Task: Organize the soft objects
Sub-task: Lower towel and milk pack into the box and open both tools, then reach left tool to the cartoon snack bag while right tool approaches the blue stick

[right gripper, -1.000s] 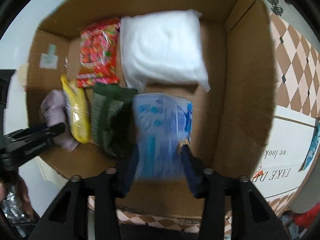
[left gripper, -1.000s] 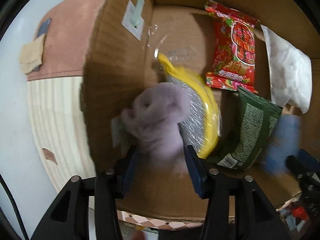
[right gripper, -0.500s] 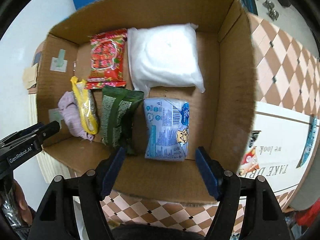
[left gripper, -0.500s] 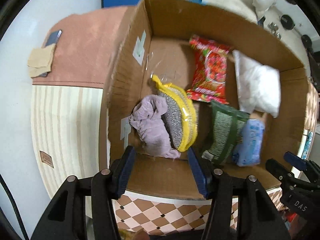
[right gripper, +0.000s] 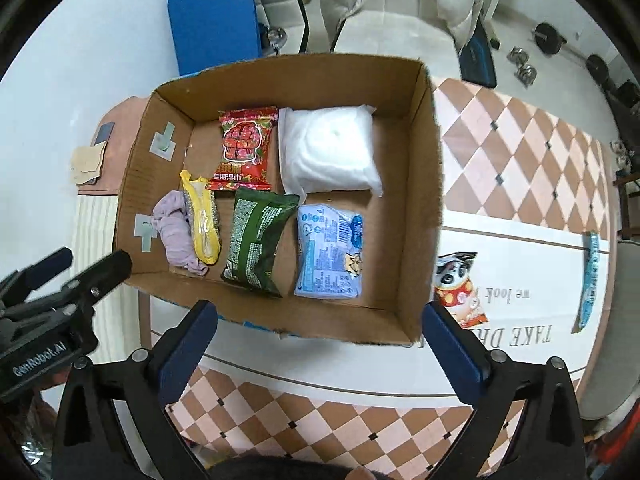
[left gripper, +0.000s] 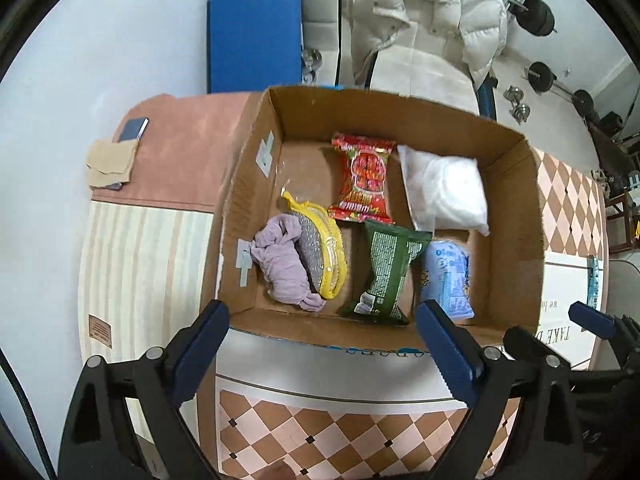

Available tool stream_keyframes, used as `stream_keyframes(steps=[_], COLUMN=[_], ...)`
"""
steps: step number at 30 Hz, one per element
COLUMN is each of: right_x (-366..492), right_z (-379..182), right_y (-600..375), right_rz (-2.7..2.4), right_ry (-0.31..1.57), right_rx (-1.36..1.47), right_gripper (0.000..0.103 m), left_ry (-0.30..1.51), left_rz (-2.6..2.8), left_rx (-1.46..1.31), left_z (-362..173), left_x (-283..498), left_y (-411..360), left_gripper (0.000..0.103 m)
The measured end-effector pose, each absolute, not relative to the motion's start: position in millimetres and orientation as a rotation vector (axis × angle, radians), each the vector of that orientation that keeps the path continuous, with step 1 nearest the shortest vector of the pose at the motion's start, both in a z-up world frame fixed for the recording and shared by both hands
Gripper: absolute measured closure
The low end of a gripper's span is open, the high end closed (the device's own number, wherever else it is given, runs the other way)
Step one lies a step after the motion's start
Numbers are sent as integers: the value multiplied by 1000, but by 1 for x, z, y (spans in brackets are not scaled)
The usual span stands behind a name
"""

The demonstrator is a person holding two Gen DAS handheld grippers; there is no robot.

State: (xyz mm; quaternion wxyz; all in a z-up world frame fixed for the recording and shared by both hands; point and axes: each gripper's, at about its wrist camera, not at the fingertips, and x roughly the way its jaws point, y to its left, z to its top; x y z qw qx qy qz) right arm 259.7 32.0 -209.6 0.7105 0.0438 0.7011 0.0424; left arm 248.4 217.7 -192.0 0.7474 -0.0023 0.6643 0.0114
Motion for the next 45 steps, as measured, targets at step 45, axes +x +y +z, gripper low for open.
stream_keyframes(steps=[45], right_x=[154], right_z=[-264], right_y=[-398], right_rz=[-406], right_ry=[1583], right_rx=[318], right_gripper=[0], left_ry=[1806], left_rz=[-53], left_rx=[184], left_z=[-336], left_x=[242], left_y=[-138], left_gripper=[7])
